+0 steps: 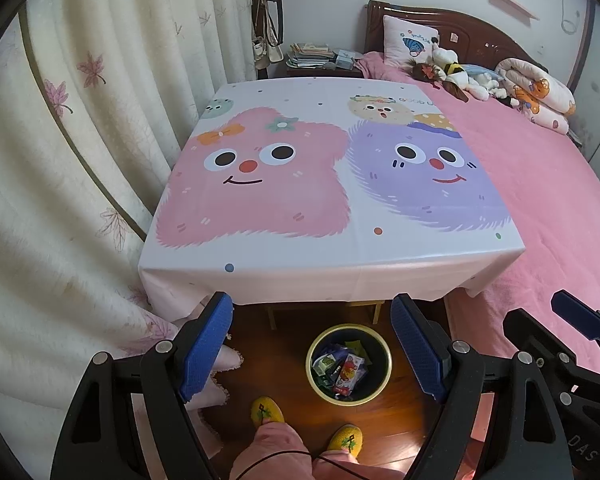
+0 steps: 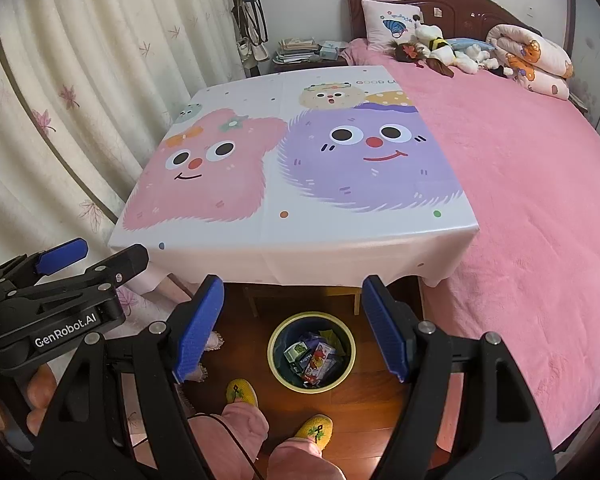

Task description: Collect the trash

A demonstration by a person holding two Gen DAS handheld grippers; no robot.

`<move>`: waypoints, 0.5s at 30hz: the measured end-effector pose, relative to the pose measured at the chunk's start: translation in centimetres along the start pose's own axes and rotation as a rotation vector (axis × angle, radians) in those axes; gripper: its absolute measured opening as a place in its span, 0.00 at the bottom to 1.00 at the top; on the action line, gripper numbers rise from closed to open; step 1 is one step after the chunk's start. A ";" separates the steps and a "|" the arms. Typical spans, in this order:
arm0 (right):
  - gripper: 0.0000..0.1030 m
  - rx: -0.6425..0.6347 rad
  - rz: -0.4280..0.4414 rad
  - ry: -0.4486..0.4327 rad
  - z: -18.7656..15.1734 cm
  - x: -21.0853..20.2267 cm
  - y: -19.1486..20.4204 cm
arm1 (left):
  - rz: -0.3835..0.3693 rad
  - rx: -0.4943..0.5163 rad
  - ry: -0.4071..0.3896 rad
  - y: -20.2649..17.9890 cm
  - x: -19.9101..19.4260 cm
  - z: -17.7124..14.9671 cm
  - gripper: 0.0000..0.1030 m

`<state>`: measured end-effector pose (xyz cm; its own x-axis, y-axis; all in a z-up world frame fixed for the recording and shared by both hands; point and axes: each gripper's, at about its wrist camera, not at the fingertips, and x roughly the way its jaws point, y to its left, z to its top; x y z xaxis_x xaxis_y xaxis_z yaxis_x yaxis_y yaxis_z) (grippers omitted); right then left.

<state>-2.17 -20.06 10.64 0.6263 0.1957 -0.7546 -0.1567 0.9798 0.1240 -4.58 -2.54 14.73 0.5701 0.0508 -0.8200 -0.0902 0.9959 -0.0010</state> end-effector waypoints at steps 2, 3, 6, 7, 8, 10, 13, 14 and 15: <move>0.67 0.000 -0.001 0.001 0.0 0.0 0.0 | -0.001 0.000 0.001 0.0 0.0 -0.1 0.81; 0.67 -0.001 -0.001 0.003 -0.1 0.0 0.0 | -0.001 0.000 0.001 0.1 0.0 -0.1 0.81; 0.67 -0.002 -0.001 0.005 -0.4 0.0 0.0 | -0.001 0.002 0.000 0.1 0.0 0.0 0.81; 0.67 -0.002 -0.001 0.004 -0.4 0.0 0.0 | -0.001 0.002 0.000 0.1 0.0 0.0 0.81; 0.67 -0.002 0.000 0.005 -0.3 0.0 0.0 | -0.001 0.001 0.001 0.0 0.0 0.0 0.81; 0.67 -0.002 -0.001 0.006 -0.3 0.0 0.0 | -0.001 0.002 0.002 0.0 0.0 -0.2 0.81; 0.67 -0.002 -0.001 0.006 -0.3 0.0 0.1 | -0.001 0.005 0.004 0.1 0.0 -0.7 0.81; 0.67 -0.002 -0.001 0.006 -0.3 0.0 0.1 | -0.001 0.005 0.004 0.1 0.0 -0.7 0.81; 0.67 -0.002 -0.001 0.006 -0.3 0.0 0.1 | 0.000 0.005 0.004 0.1 0.0 -0.7 0.81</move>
<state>-2.41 -19.98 10.46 0.6223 0.1941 -0.7583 -0.1577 0.9800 0.1214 -5.12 -2.45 14.33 0.5667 0.0507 -0.8224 -0.0860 0.9963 0.0022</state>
